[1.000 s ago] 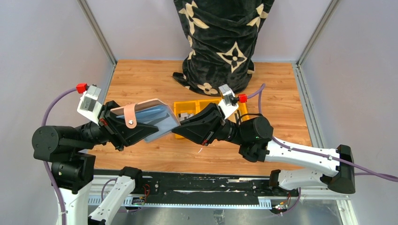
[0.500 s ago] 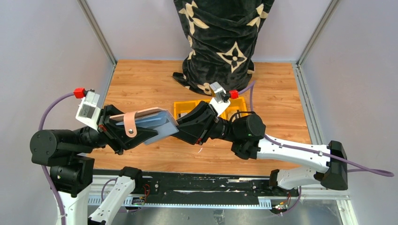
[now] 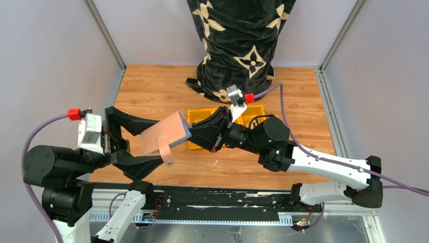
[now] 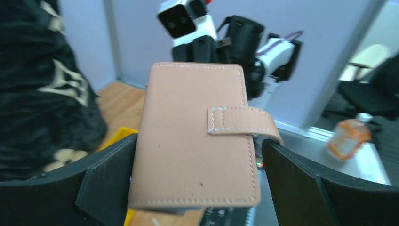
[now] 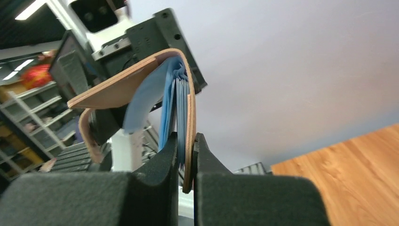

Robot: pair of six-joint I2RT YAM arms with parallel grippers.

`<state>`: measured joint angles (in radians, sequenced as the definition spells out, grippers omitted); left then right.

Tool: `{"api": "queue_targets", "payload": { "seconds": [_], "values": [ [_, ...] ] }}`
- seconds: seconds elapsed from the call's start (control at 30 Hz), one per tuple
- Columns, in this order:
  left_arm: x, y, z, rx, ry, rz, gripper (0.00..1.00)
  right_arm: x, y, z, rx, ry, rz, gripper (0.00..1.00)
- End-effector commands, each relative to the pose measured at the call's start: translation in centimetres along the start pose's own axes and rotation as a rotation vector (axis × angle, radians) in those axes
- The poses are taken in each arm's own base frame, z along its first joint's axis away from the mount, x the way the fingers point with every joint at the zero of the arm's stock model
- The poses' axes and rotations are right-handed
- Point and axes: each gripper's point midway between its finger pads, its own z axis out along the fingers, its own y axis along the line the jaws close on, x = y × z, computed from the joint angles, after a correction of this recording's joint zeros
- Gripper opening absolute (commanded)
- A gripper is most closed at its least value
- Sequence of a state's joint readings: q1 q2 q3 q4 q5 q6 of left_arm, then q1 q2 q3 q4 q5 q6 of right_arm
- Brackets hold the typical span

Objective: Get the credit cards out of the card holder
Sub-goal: Remove the credit card from the card holder.

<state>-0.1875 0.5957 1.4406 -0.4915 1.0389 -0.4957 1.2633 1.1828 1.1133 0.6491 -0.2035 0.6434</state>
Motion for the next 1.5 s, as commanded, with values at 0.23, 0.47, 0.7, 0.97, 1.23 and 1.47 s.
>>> {"api": "queue_targets", "payload": {
  "seconds": [0.23,0.47,0.7,0.97,1.23,1.47],
  "values": [
    [3.0,5.1,-3.4,-0.257,0.02,0.741,1.0,1.0,-6.5,-0.5,0.604,0.279,-0.262,0.0],
    [6.6,7.3,-4.9,-0.316,0.092,1.0,1.0,2.3,-7.8,0.3,0.834,0.422,-0.581,0.0],
    [6.3,8.7,-5.6,-0.432,0.01,1.014,1.0,4.1,-6.3,2.1,0.805,0.463,-0.695,0.0],
    [6.0,9.0,-5.6,-0.451,0.015,0.975,0.99,3.7,-5.2,1.7,0.805,0.456,-0.755,0.0],
    [8.3,6.5,-4.4,-0.297,0.009,0.839,1.0,4.1,-4.6,2.8,0.794,0.432,-0.775,0.0],
    [5.9,8.7,-5.6,-0.48,-0.044,0.891,0.96,4.6,-4.4,2.9,0.799,0.442,-0.804,0.0]
  ]
}}
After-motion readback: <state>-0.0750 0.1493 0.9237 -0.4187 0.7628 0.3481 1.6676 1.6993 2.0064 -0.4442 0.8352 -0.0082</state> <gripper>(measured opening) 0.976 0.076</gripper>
